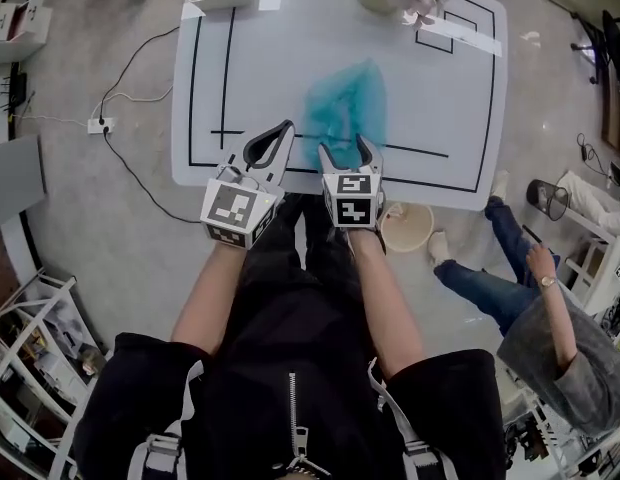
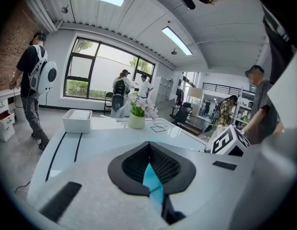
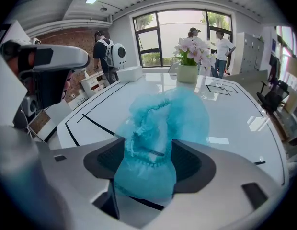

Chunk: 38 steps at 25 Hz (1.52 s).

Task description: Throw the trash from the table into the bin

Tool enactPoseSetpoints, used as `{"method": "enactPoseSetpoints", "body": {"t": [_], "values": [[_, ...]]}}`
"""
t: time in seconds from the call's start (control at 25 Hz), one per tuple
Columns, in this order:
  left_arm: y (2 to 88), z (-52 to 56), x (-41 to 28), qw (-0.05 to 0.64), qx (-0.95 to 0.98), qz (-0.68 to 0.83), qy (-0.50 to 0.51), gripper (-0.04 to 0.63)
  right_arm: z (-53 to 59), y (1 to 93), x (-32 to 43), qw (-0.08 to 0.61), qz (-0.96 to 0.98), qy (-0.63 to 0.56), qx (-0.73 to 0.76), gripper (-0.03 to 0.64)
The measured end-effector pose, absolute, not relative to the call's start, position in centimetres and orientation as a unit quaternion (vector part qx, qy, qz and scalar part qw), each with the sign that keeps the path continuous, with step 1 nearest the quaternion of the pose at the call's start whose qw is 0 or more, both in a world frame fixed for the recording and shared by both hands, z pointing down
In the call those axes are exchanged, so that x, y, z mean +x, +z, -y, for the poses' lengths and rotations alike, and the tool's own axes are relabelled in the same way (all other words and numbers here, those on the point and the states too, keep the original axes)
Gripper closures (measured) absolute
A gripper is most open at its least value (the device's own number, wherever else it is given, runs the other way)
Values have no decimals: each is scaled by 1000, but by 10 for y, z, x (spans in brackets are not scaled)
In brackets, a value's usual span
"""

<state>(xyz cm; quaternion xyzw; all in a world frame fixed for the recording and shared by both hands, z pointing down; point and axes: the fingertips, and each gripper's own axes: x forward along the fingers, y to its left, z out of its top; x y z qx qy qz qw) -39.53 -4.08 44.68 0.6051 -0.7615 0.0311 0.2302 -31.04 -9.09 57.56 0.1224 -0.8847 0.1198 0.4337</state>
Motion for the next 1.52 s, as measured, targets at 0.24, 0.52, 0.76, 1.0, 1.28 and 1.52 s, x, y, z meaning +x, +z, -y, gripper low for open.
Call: {"method": "enactPoseSetpoints", "body": {"t": [0.24, 0.52, 0.76, 1.0, 1.28, 1.52], "values": [[448, 37, -404, 232, 606, 760, 28, 589, 90, 586, -310, 449, 875, 125, 133, 327], [450, 32, -410, 236, 603, 761, 23, 589, 89, 589, -311, 470, 869, 91, 127, 328], [449, 33, -411, 236, 610, 756, 21, 589, 90, 587, -312, 485, 860, 87, 130, 330], [450, 34, -416, 238, 614, 752, 18, 589, 85, 588, -312, 497, 853, 89, 131, 352], [449, 43, -418, 235, 625, 745, 17, 589, 69, 589, -312, 519, 844, 85, 106, 553], [450, 48, -418, 236, 633, 737, 18, 589, 67, 591, -311, 523, 841, 88, 107, 575]]}}
